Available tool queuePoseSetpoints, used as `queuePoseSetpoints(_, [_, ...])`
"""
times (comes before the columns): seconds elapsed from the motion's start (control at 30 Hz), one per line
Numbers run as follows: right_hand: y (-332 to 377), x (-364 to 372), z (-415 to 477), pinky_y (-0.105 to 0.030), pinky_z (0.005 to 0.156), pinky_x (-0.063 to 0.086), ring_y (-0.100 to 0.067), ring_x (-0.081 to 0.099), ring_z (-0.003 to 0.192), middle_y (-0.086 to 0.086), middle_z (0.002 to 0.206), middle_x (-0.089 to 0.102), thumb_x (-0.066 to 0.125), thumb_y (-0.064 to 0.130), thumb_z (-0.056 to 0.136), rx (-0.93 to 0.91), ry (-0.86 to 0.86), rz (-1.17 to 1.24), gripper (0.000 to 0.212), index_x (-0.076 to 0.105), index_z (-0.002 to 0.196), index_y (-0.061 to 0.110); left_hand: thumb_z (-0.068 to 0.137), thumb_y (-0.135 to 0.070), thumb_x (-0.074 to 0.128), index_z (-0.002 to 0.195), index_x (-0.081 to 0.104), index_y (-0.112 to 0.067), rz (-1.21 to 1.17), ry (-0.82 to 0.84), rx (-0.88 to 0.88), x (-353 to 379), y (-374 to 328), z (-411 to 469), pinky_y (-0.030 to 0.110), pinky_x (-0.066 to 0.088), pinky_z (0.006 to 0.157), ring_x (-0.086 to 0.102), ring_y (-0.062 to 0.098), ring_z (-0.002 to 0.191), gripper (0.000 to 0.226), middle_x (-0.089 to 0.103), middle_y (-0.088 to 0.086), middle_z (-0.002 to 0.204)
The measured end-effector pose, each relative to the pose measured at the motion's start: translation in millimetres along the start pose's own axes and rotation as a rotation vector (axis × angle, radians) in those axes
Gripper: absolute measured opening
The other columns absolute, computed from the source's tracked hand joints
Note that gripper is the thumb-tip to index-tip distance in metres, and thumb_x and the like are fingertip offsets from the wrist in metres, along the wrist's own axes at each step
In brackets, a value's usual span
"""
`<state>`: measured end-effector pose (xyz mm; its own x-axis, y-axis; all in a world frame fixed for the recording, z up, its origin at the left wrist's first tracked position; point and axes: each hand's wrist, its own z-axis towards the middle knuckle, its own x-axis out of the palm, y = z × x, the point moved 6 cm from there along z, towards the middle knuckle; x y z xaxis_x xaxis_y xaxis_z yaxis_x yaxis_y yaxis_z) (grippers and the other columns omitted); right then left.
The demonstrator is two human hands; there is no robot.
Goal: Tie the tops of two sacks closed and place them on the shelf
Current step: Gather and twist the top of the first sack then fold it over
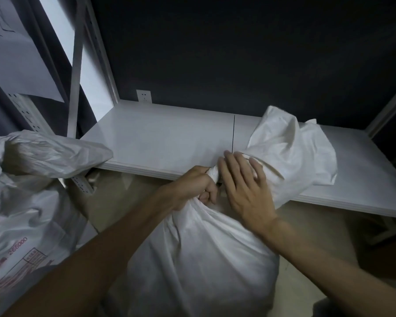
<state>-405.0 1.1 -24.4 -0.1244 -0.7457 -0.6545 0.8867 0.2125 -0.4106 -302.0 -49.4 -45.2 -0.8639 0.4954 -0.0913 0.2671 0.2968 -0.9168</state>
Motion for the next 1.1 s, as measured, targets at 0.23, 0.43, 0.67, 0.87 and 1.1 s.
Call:
queuePoseSetpoints(0.23, [-19, 20, 8, -0.047, 0.117, 0.026, -0.036, 0.039, 0.136, -0.025, 0.142, 0.045, 0.025, 0.017, 0.101, 0.013, -0.254, 0.163, 0.044, 0.039, 0.136, -0.005, 0.064, 0.02, 0.045, 0.06, 0.047, -0.01, -0.062, 0.136, -0.1, 20, -4, -3, 0.018, 0.025, 0.039, 0.023, 0.013, 0.035, 0.031, 0.03, 0.003, 0.043])
queuePoseSetpoints(0.43, [-23, 15, 30, -0.045, 0.109, 0.033, -0.03, 0.062, 0.109, -0.016, 0.099, 0.071, 0.057, 0.004, 0.091, -0.02, -0.42, 0.151, 0.008, 0.057, 0.1, 0.004, 0.057, 0.016, 0.048, 0.06, 0.052, -0.012, -0.12, 0.147, -0.128, 22, -1, 0, 0.018, 0.024, 0.041, 0.02, 0.017, 0.042, 0.029, 0.026, 0.006, 0.057])
queuePoseSetpoints(0.67, [-23, 13, 44, -0.037, 0.075, 0.045, -0.025, 0.048, 0.057, -0.007, 0.061, 0.05, 0.07, 0.013, 0.087, -0.101, -0.302, 0.156, 0.025, 0.06, 0.066, 0.007, 0.064, 0.018, 0.049, 0.066, 0.05, -0.008, -0.035, 0.141, -0.126, 18, 2, -4, 0.018, 0.026, 0.039, 0.027, 0.014, 0.033, 0.026, 0.031, 0.003, 0.043])
queuePoseSetpoints(0.87, [-31, 2, 63, -0.039, 0.069, 0.034, -0.027, 0.047, 0.055, -0.007, 0.058, 0.05, 0.062, 0.024, 0.092, -0.083, -0.145, 0.116, 0.035, 0.053, 0.062, 0.009, 0.071, -0.008, 0.075, 0.065, 0.056, -0.016, 0.298, -0.13, 0.114, 6, -16, -15, 0.02, 0.043, 0.053, 0.056, 0.012, 0.055, 0.022, 0.061, -0.004, 0.06])
queuePoseSetpoints(1.1, [-40, -4, 67, -0.036, 0.064, 0.029, -0.027, 0.045, 0.051, -0.008, 0.049, 0.05, 0.064, 0.012, 0.063, -0.046, 0.125, 0.082, 0.018, 0.049, 0.053, 0.01, 0.063, -0.035, 0.073, 0.066, 0.055, -0.023, 0.386, -0.547, 0.296, -1, 8, -34, 0.03, 0.046, 0.063, 0.062, 0.017, 0.069, 0.022, 0.065, -0.006, 0.068])
